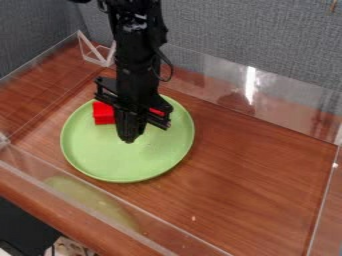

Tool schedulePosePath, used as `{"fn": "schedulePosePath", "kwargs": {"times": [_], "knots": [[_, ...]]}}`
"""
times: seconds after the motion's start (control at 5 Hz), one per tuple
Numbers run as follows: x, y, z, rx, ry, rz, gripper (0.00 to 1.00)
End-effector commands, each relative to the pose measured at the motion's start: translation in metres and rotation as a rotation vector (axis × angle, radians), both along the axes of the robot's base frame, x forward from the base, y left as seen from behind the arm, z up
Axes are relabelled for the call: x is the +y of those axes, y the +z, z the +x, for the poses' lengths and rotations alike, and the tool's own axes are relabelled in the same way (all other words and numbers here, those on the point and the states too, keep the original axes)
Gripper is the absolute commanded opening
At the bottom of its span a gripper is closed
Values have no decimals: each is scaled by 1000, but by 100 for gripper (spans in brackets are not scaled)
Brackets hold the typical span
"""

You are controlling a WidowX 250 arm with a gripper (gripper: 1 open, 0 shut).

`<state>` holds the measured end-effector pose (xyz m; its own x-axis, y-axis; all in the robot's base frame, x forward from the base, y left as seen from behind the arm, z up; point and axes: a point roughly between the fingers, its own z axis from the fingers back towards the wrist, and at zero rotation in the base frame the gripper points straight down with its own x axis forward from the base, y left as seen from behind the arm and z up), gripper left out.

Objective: Put the red object on the green plate

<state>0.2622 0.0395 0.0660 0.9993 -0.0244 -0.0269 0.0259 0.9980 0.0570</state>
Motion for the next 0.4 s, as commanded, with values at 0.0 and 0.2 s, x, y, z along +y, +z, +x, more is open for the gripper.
{"fn": "schedulePosePath", "kwargs": {"times": [0.0,0.2], "knots": [[6,18,4,-25,-17,-10,100],[8,28,5,-20,-41,-24,100]]}}
